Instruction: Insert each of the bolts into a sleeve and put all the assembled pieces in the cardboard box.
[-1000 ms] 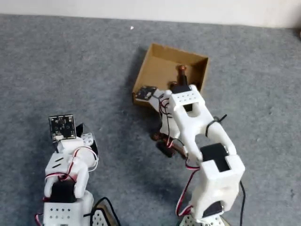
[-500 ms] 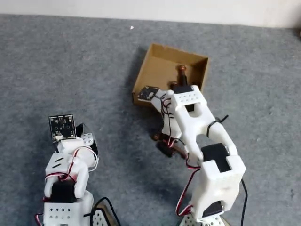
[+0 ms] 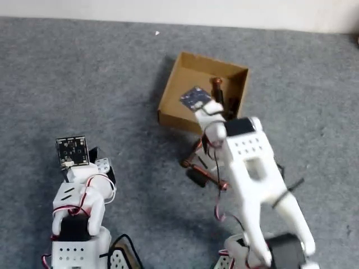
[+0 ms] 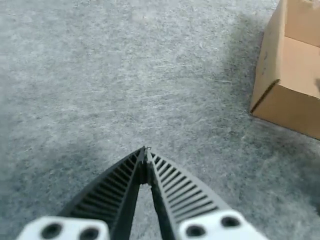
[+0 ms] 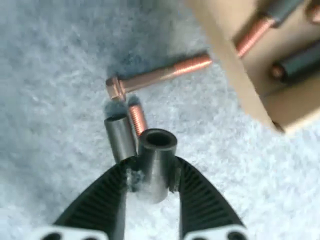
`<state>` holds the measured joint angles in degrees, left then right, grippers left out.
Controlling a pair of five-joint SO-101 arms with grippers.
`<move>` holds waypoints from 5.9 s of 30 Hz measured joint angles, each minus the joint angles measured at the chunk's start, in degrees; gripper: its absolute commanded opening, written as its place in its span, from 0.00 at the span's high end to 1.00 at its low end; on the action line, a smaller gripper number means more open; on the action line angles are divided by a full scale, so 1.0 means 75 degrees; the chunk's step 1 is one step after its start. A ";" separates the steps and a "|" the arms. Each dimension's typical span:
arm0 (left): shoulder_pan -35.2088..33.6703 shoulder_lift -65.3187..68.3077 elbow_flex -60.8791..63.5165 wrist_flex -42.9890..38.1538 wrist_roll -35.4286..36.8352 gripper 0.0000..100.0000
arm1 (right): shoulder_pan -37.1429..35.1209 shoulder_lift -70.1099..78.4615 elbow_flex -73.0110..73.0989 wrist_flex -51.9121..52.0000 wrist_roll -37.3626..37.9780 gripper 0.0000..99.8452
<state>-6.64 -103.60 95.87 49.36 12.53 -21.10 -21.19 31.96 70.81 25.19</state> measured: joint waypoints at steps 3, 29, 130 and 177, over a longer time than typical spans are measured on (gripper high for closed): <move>-0.0176 0.0000 0.0000 -0.0035 -0.0328 0.99 | 0.0211 -0.1008 0.0867 -0.0422 -0.0610 0.99; 0.2497 0.1149 -0.2696 0.1829 -0.3786 0.96 | 0.2872 -0.5228 0.4829 -0.3892 -0.4021 0.99; 0.2368 1.2003 -0.7631 0.1524 0.7221 0.73 | 0.3411 -0.5333 0.4876 -0.4044 -0.4196 0.99; 0.1911 1.3691 -0.9213 0.2790 -1.1147 0.80 | 0.3411 -0.5333 0.4982 -0.4044 -0.4138 0.99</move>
<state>7.69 -0.92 26.77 70.29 -71.08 4.48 -61.19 69.32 40.48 -5.85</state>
